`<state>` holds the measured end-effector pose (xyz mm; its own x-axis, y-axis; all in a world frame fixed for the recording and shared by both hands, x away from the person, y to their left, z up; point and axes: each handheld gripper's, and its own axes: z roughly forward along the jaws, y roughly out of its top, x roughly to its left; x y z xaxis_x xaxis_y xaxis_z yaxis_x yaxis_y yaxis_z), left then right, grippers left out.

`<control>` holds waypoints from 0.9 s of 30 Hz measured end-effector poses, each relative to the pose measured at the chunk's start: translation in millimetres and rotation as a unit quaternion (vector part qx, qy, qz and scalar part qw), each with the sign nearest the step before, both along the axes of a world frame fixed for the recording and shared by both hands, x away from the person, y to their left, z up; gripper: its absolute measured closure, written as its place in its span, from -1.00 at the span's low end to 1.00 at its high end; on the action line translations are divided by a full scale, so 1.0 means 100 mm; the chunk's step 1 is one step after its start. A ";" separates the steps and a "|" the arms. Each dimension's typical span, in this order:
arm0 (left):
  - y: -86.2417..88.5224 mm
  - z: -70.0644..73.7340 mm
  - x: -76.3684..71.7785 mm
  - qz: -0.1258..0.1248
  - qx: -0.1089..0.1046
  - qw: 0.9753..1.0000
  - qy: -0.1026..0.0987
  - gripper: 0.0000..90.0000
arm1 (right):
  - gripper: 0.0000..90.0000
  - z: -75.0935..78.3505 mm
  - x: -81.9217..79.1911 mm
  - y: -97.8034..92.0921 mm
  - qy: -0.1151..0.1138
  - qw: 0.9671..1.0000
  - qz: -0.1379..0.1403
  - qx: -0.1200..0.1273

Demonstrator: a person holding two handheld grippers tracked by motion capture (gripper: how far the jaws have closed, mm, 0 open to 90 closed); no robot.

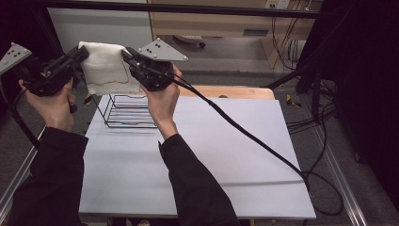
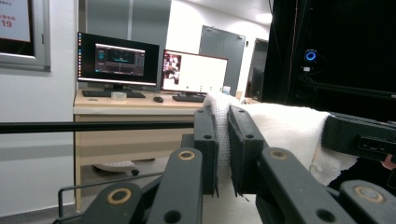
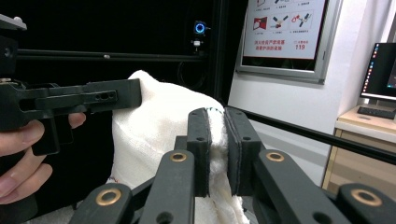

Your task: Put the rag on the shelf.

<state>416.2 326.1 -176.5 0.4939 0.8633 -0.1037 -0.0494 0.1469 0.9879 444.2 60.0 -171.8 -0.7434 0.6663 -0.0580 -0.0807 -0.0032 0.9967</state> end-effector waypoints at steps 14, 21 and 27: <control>0.10 0.15 0.11 0.012 -0.001 1.000 -0.005 0.83 | 0.81 0.18 0.11 0.14 -0.006 1.000 -0.002 0.004; 0.16 0.20 0.24 0.019 -0.004 1.000 -0.001 0.83 | 0.81 0.21 0.23 0.22 -0.007 1.000 -0.005 0.001; 0.19 0.24 0.36 0.020 -0.004 1.000 0.003 0.83 | 0.81 0.24 0.33 0.26 -0.007 1.000 -0.008 0.001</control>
